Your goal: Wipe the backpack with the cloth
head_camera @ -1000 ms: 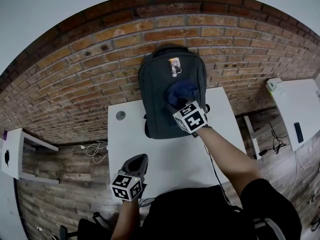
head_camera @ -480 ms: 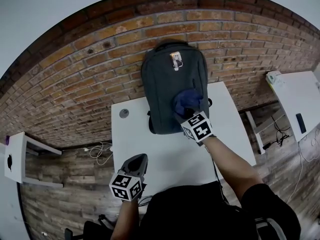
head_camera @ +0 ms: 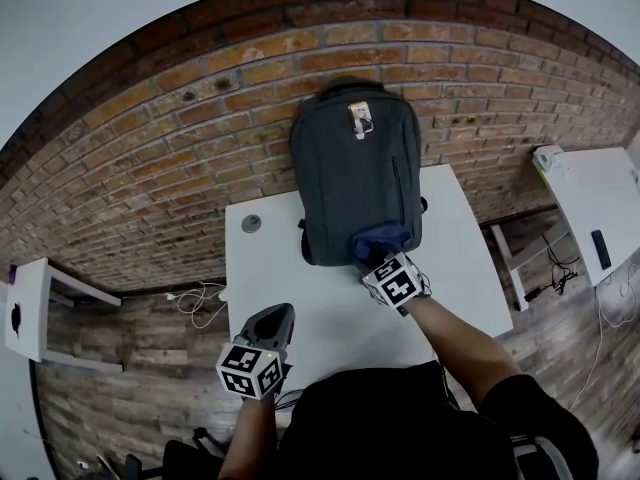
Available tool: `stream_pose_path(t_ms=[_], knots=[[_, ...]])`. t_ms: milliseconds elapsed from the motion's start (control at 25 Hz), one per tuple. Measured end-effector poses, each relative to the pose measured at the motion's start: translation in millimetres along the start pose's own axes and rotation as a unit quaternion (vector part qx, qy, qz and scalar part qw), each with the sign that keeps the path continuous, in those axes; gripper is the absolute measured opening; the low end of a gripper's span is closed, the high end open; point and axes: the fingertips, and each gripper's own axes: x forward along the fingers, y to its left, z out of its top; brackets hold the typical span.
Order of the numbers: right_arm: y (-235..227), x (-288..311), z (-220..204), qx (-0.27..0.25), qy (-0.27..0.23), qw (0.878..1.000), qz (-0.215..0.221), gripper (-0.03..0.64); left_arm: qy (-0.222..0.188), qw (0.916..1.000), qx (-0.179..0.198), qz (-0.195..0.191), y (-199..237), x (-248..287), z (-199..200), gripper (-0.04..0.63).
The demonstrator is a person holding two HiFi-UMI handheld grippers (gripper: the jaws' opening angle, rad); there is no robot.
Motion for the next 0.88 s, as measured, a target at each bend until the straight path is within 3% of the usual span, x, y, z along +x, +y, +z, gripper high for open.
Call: stream_pose_path(t_ms=[200,600,760,880], knots=[[5,8,-11,0.002,0.016,1.0,-0.007,0.102,-0.005,1.0,-0.006,0.007,6,-2,-1,-0.003],[41,36,-51,-0.012,0.091,0.995,0.03,0.103,-0.017,0.9997,-0.01,0.014,19,-5,2,-0.003],[41,37,-41,0.001,0.078,0.996,0.032,0.103,-0.017,0.9994,-0.018,0.023,27,-8,-2,-0.003],[44,32,-15,0.018,0.038,0.999,0.031,0.103,-0.018,0.9993,-0.021,0.026,31,-6,-3,-0.003]])
